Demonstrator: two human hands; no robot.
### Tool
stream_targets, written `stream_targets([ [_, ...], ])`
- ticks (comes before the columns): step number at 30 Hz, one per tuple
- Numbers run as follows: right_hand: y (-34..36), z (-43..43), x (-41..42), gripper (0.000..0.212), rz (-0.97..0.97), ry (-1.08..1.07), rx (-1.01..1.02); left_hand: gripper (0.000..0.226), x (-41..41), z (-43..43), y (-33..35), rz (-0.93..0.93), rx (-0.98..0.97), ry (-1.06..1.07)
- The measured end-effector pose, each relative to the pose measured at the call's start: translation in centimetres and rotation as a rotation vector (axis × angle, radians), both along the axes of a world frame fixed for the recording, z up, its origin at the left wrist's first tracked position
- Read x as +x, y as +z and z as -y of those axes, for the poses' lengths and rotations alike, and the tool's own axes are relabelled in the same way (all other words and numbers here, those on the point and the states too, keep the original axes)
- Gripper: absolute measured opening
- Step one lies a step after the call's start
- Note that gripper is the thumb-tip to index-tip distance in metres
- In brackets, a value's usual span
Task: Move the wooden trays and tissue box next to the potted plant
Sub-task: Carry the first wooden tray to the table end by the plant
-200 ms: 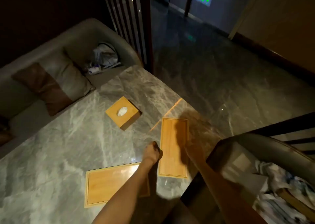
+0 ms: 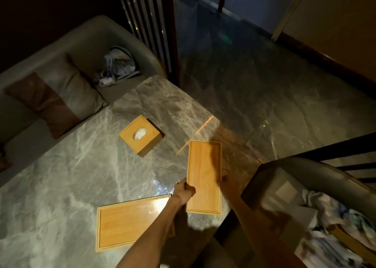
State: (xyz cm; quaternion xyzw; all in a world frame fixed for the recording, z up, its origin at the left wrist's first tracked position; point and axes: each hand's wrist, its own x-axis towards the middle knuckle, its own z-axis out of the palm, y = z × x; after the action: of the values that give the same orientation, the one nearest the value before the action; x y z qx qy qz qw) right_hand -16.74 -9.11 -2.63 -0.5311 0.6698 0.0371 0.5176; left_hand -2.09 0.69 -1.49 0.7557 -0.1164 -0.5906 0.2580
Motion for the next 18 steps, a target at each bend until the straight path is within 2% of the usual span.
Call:
stream_targets([
  [3,0.0,-0.3,0.0,0.019,0.016,-0.035,0.047,0.066,-0.1,-0.8,0.9,-0.055,-0.092,-0.017],
  [5,0.8,-0.4,0.3,0.011,-0.010,-0.022,0.108,0.073,0.3,-1.7,2.1,-0.049,-0.171,-0.026],
  [9,2.6,-0.5,1.1,0.031,0.026,0.016,0.266,0.073,2.7,-3.7,5.1,-0.014,-0.249,0.052],
  [12,4.9,-2.7,3.2,0.038,0.211,-0.017,0.346,0.066,5.8,-7.7,7.6,0.062,-0.312,0.128],
  [13,5.6,-3.9,4.2,0.038,0.276,-0.036,0.350,0.062,6.9,-9.5,8.3,0.107,-0.343,0.211],
  [15,7.2,-6.9,7.2,0.036,0.377,-0.027,0.351,0.061,8.6,-13.8,9.6,0.182,-0.384,0.506],
  [18,9.4,-12.8,13.4,0.030,0.475,0.046,0.385,0.053,9.8,-20.5,11.2,0.172,-0.379,0.965],
])
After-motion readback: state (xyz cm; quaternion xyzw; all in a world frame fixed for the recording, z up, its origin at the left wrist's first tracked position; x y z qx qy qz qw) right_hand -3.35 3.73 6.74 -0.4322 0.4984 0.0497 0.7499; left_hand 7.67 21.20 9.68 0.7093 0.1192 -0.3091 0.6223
